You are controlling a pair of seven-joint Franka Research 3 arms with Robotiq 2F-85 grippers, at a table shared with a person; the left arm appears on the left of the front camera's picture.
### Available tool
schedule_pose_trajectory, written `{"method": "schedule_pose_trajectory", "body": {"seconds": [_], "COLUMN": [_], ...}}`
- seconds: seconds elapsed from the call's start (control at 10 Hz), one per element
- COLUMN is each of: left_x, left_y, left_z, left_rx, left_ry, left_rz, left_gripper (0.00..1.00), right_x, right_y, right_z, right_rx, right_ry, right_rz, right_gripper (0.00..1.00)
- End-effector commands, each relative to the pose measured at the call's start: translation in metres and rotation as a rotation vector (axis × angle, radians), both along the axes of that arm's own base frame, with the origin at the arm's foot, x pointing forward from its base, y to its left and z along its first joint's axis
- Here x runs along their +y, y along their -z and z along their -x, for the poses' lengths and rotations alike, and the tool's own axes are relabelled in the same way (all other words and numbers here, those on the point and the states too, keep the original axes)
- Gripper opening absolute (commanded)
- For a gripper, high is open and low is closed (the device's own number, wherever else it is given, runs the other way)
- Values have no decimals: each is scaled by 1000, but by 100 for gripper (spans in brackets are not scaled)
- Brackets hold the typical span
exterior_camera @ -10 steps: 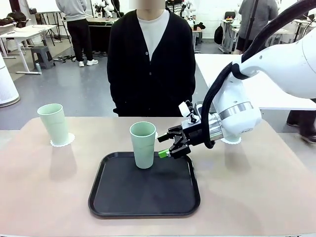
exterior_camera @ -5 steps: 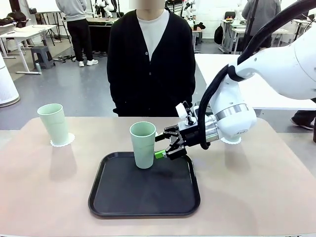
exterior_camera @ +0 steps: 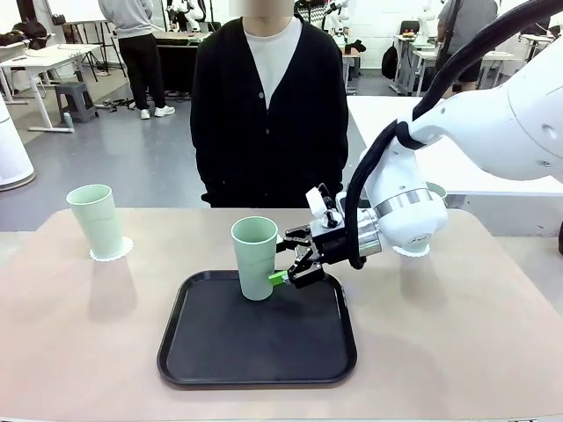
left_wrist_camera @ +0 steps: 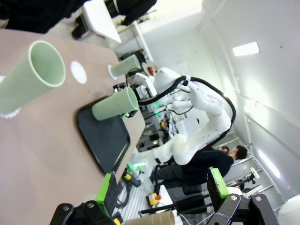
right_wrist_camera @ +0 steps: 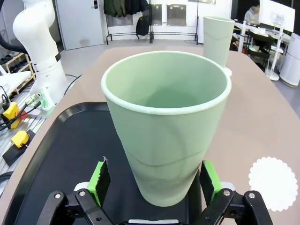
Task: Place coasters on the table and set cups on them.
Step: Take one Reusable plastic cup from the Flat Tray and place it on a coaster set by the human.
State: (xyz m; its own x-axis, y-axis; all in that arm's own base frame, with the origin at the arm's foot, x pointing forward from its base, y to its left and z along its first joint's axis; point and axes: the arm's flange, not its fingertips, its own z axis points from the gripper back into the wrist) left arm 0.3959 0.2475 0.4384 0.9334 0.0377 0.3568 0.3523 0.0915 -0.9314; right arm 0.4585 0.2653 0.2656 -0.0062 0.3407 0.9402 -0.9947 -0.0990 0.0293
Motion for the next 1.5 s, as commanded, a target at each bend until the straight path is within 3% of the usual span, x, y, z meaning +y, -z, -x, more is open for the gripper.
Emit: {"method": "schedule_pose_trajectory", "body": {"seconds": [0.0, 0.5, 1.4], "left_x": [2, 2, 2], "left_y": [-2, -2, -2], "left_z": [1, 1, 1], "left_rx": [-5, -5, -5], "left_ry": [-5, -5, -5], "left_rz": [-3, -3, -3], "left_gripper": [100, 100, 100], "right_x": [10, 29, 46], "right_y": [8, 16, 25], "right_z": [-3, -9, -19], "right_rx": [-21, -36, 30], "right_ry": [9, 30, 28], "right_rz": [-14, 15, -1], "right_gripper": [100, 100, 100]}}
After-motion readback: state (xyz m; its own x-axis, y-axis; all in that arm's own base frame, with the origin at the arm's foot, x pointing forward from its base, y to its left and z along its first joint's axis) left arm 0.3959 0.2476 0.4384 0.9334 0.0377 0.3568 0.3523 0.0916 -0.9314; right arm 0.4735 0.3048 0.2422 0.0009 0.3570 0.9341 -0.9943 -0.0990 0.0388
